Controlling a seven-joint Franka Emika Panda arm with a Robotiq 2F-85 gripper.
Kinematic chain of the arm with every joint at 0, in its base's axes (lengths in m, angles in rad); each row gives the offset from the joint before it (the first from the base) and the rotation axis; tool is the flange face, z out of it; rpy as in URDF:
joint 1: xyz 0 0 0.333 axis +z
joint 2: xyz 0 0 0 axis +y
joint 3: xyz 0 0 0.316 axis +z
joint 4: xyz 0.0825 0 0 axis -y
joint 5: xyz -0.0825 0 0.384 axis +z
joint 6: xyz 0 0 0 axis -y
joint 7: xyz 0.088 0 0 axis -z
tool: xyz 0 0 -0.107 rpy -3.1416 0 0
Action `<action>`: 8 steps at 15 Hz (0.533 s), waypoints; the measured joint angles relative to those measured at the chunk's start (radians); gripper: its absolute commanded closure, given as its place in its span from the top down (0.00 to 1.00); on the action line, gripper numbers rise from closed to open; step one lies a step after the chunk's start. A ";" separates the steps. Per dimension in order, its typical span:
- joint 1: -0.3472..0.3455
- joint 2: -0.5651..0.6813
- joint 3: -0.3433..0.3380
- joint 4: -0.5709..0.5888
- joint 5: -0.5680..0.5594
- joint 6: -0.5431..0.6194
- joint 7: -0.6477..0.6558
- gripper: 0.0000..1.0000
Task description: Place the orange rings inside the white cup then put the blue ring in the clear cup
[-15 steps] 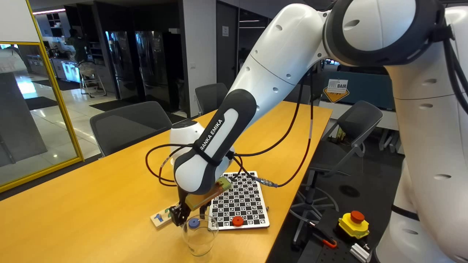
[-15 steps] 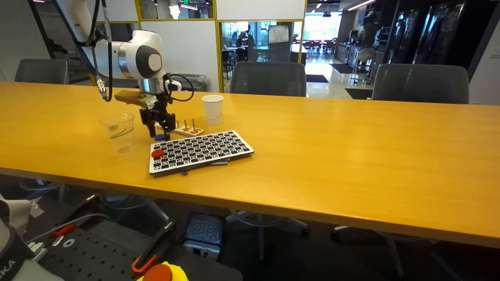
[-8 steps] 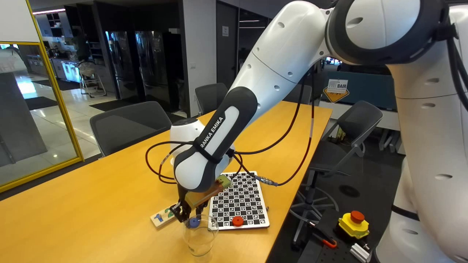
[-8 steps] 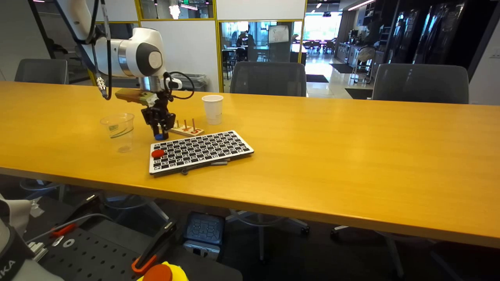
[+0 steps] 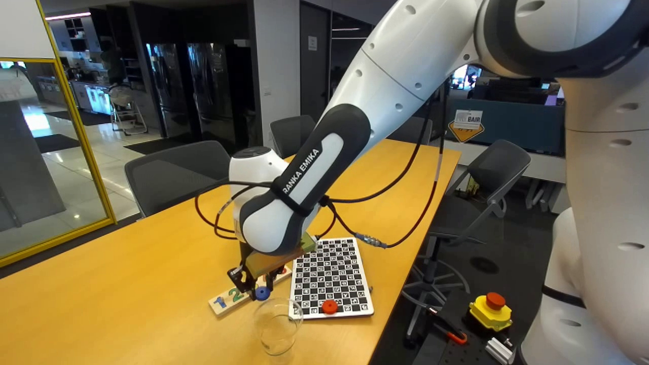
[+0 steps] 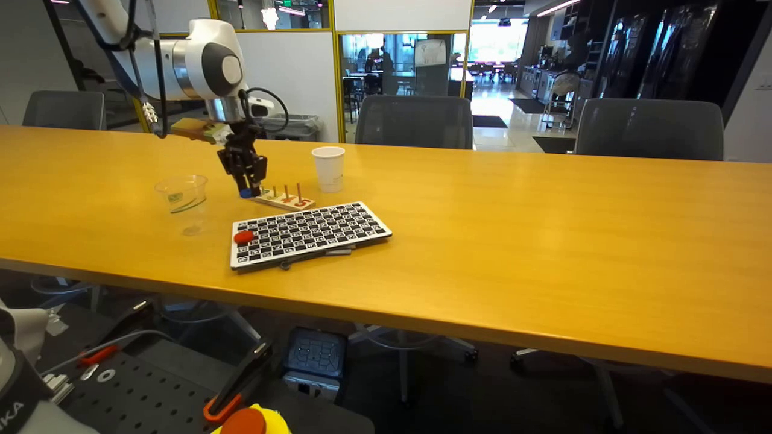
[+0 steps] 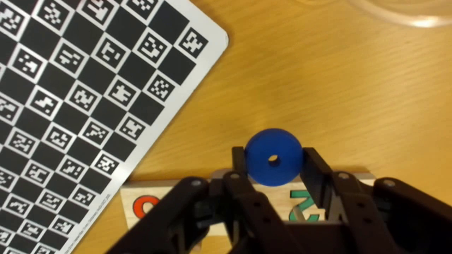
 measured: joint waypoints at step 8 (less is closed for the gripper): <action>0.028 -0.217 0.027 -0.059 -0.109 -0.163 0.282 0.24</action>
